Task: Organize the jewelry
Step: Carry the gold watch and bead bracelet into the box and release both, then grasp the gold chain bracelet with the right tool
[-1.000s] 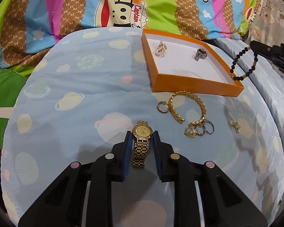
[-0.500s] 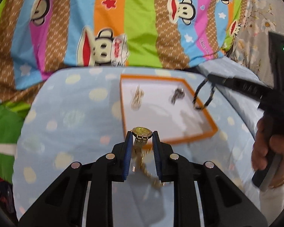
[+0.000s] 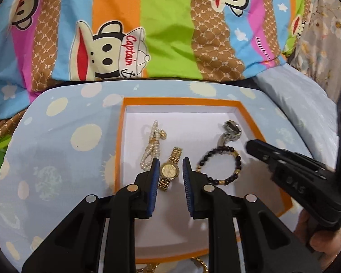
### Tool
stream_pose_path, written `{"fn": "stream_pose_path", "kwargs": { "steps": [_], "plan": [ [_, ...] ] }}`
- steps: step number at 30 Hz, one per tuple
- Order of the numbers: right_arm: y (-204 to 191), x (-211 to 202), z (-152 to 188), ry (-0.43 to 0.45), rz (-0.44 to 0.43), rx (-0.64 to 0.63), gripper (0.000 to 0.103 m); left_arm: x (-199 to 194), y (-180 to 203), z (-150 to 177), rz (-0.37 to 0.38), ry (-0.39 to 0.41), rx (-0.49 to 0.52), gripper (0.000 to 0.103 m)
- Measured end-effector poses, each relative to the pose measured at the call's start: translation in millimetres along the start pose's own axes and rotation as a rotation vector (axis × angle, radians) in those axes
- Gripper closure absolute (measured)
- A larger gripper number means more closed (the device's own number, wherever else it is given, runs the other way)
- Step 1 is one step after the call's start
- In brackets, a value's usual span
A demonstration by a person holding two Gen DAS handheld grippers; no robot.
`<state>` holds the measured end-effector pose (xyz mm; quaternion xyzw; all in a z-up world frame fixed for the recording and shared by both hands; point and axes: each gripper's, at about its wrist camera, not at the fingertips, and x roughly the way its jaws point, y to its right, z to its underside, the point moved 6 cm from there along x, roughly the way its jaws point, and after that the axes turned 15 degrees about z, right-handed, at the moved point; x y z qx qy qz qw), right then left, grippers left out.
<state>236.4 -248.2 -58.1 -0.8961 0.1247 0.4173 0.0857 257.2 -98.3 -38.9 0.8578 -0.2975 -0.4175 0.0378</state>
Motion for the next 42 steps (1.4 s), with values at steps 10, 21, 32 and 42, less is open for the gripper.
{"fn": "stream_pose_path", "kwargs": {
  "steps": [10,21,32,42],
  "plan": [
    [31.2,-56.3,1.9,0.106,-0.002,0.068,0.092,-60.2,-12.9,4.3,-0.048,0.099,-0.025,0.051],
    [11.7,-117.7,100.3,0.089,-0.002,-0.031,0.077,-114.5,-22.2,88.1,-0.075,0.069,-0.051,0.050],
    [-39.5,-102.7,134.7,-0.006,-0.072,-0.070,0.077,-103.4,-19.9,145.9,-0.062,0.017,-0.079,0.050],
    [-88.6,-66.8,114.4,-0.023,-0.018,-0.167,0.079,-102.9,-25.6,146.7,-0.041,0.029,-0.113,0.049]
  ]
}}
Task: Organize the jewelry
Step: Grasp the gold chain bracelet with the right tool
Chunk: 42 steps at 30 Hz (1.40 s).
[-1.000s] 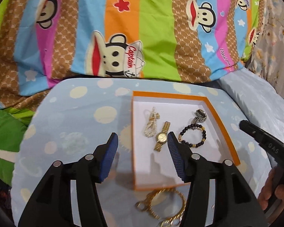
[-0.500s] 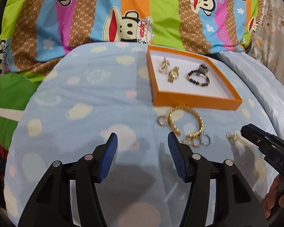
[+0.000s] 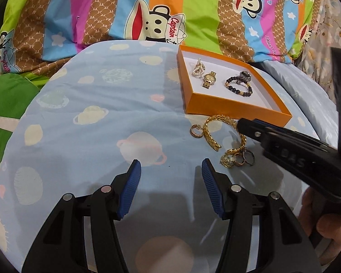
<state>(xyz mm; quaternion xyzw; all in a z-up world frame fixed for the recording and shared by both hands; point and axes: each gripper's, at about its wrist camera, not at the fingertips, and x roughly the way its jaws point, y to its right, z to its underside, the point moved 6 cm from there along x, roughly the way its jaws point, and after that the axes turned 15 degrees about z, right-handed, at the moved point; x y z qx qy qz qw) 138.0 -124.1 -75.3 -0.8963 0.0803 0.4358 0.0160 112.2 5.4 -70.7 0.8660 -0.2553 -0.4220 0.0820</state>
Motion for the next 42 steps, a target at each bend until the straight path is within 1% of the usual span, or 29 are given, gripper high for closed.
{"fn": "stream_pose_path", "kwargs": {
  "steps": [3,6,10,13,16,18,23,27,31,34,35,37,38,39,40,42],
  "plan": [
    [-0.9,10.7,1.6,-0.026,0.019,-0.006,0.085,0.2,0.4,0.1,0.003,0.000,0.003,0.048],
    [1.7,12.7,0.8,-0.029,0.022,0.000,0.098,0.4,0.9,0.1,0.008,-0.001,0.003,0.046],
    [6.9,5.7,0.4,-0.003,0.024,0.014,0.099,0.4,1.3,0.4,0.009,-0.001,0.002,0.045],
    [18.1,-11.8,-1.0,0.036,0.010,0.051,0.099,0.5,1.7,0.2,0.012,0.000,-0.001,0.045],
    [39.0,-35.8,1.9,0.075,0.001,0.105,0.099,0.5,2.1,0.1,0.014,0.002,-0.003,0.045],
    [55.0,-50.7,10.7,0.088,0.001,0.132,0.099,0.5,2.9,0.1,0.016,0.001,-0.001,0.045],
    [83.9,-70.3,46.9,0.076,0.047,0.136,0.099,0.6,13.2,1.1,0.020,-0.003,0.034,0.045],
    [97.3,-73.3,71.9,0.045,0.049,0.159,0.099,7.4,26.7,5.1,0.056,-0.032,0.047,0.045],
    [99.8,-71.3,80.4,0.034,0.036,0.173,0.099,14.8,41.3,5.5,0.065,-0.043,0.076,0.045],
    [97.5,-69.0,82.3,0.032,0.026,0.172,0.099,21.6,44.0,3.3,0.043,-0.051,0.086,0.046],
    [96.5,-68.3,83.0,0.032,0.023,0.170,0.099,22.9,43.8,2.0,0.035,-0.051,0.087,0.049],
    [93.8,-66.1,84.3,0.028,0.018,0.168,0.099,25.1,42.2,-1.0,0.031,-0.048,0.083,0.058],
    [92.7,-64.8,85.2,0.025,0.017,0.168,0.099,26.0,41.0,-2.1,0.028,-0.046,0.081,0.062],
    [92.0,-63.4,86.1,0.022,0.015,0.167,0.099,26.3,39.8,-3.2,0.029,-0.045,0.077,0.069],
    [91.6,-62.4,86.6,0.019,0.013,0.167,0.099,26.8,38.1,-4.2,0.036,-0.043,0.070,0.072],
    [91.5,-61.4,87.2,0.017,0.010,0.168,0.099,27.1,36.7,-5.2,0.042,-0.042,0.064,0.072]
  ]
}}
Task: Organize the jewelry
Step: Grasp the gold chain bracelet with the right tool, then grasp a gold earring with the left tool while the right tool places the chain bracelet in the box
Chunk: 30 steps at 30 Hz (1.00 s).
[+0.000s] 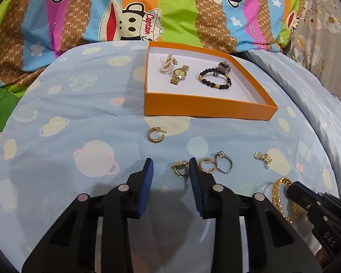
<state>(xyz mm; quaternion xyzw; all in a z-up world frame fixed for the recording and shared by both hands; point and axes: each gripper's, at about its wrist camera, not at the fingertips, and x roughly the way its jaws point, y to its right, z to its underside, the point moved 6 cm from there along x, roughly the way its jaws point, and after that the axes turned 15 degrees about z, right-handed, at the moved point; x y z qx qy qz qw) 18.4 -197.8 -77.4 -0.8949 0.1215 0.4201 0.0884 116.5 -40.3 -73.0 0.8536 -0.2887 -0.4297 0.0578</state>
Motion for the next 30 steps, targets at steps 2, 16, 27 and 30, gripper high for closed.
{"fn": "stream_pose_path", "kwargs": {
  "steps": [2,16,27,30],
  "plan": [
    [0.4,0.6,0.3,-0.002,-0.004,0.004,0.099,0.3,1.5,-0.1,0.005,0.000,0.007,0.074],
    [1.8,2.2,0.0,-0.002,-0.008,0.009,0.099,1.0,9.1,-1.4,0.044,0.001,0.030,0.100],
    [5.2,-16.3,-31.7,0.063,-0.031,0.014,0.099,-37.2,27.0,-25.1,0.104,0.066,0.047,0.100],
    [4.7,-20.9,-59.7,0.107,-0.038,0.005,0.099,-45.4,36.9,-47.7,0.115,0.098,0.079,0.100]
  ]
}}
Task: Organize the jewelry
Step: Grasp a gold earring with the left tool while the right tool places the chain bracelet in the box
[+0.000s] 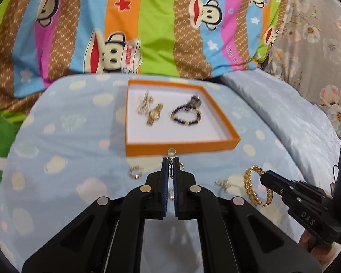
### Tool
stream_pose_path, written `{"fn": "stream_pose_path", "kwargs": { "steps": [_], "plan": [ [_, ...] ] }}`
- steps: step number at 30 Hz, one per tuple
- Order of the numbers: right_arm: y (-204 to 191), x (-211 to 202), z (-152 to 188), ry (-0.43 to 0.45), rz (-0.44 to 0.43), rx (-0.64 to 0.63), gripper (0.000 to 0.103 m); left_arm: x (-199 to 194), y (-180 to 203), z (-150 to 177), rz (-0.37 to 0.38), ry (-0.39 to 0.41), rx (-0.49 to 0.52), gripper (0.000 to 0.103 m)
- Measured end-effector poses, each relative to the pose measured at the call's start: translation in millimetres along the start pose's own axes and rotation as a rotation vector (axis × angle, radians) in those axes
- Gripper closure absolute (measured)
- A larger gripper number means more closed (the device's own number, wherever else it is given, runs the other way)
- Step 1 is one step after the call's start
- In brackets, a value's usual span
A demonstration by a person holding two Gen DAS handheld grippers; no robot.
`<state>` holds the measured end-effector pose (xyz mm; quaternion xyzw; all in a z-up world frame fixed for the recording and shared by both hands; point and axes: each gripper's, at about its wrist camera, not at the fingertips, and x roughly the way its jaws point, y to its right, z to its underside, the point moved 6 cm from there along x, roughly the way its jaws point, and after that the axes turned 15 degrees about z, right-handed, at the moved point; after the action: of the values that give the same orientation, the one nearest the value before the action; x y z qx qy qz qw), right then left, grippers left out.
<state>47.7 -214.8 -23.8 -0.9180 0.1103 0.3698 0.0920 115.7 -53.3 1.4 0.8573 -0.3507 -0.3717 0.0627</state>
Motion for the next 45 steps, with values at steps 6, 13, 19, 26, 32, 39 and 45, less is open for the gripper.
{"fn": "stream_pose_path", "kwargs": {
  "steps": [6,13,19,26,32,39,45],
  "plan": [
    [-5.8,24.2,-52.3,0.030,-0.001,0.006,0.099,14.3,-1.5,-46.1,-0.035,0.046,0.044,0.100],
    [-15.4,77.2,-72.0,-0.033,0.002,0.022,0.099,58.7,-29.2,-61.6,-0.057,0.012,-0.004,0.100],
    [-22.9,109.5,-65.3,-0.084,0.019,0.012,0.099,89.6,-43.7,-51.1,-0.069,-0.037,-0.033,0.100],
    [-26.9,122.6,-58.3,-0.096,0.044,-0.014,0.098,102.5,-51.9,-40.2,-0.078,-0.064,-0.046,0.100],
    [-27.2,124.4,-57.3,-0.086,0.059,-0.028,0.095,106.9,-52.8,-37.9,-0.084,-0.070,-0.045,0.100],
    [-26.8,119.3,-59.3,-0.070,0.049,-0.023,0.095,105.3,-51.3,-38.0,-0.105,-0.063,-0.029,0.098],
    [-26.2,114.6,-60.7,-0.055,0.050,-0.017,0.095,105.1,-49.4,-37.4,-0.108,-0.064,-0.026,0.098]
  ]
}}
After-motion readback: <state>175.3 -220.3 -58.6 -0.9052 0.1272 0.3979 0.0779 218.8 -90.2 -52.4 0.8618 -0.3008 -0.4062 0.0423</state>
